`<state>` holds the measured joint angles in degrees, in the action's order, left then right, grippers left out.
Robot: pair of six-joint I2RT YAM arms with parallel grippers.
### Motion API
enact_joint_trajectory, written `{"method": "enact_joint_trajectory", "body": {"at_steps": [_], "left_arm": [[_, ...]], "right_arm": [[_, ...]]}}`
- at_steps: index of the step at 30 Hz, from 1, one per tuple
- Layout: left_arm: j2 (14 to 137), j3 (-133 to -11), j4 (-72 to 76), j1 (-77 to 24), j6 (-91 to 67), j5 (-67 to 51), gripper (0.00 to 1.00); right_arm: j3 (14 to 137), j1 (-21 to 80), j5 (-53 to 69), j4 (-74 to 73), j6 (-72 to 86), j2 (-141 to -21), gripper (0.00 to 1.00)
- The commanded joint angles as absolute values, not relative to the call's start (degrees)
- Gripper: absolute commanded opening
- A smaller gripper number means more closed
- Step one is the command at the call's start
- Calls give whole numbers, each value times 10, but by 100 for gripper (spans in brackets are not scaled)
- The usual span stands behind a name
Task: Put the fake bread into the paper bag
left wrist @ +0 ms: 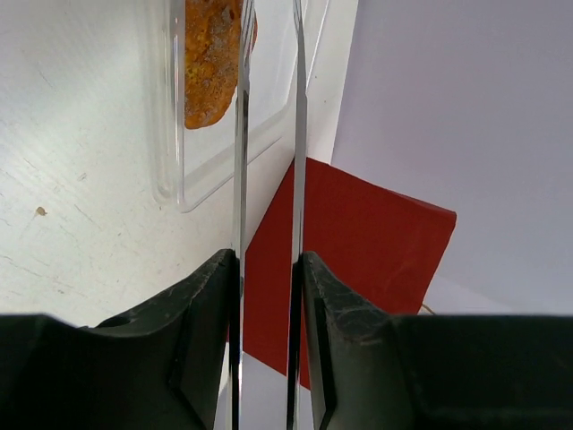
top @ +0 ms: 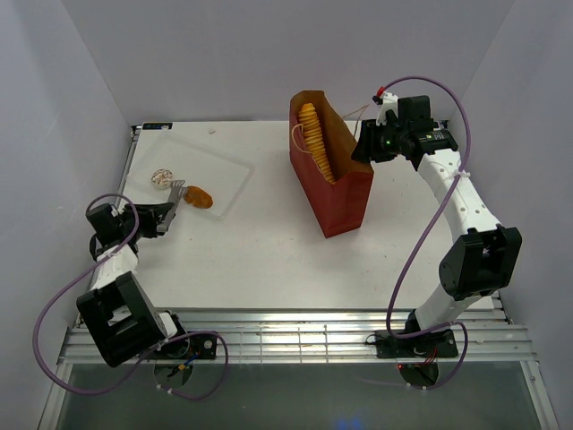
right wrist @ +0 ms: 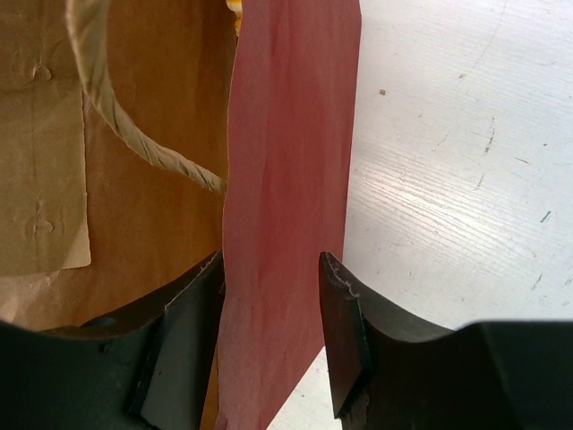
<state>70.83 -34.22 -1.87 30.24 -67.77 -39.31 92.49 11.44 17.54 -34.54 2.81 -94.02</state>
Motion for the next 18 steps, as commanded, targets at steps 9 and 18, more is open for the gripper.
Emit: {"method": "enact_joint_trajectory", "body": {"at_steps": [9, 18], "left_arm": [[738, -352, 86, 308, -751, -421, 49], [773, -338, 116, 311, -780, -417, 53]], "right_arm": [[930, 117, 184, -331, 23, -929, 51], [927, 117, 183, -330, 22, -931, 51]]}}
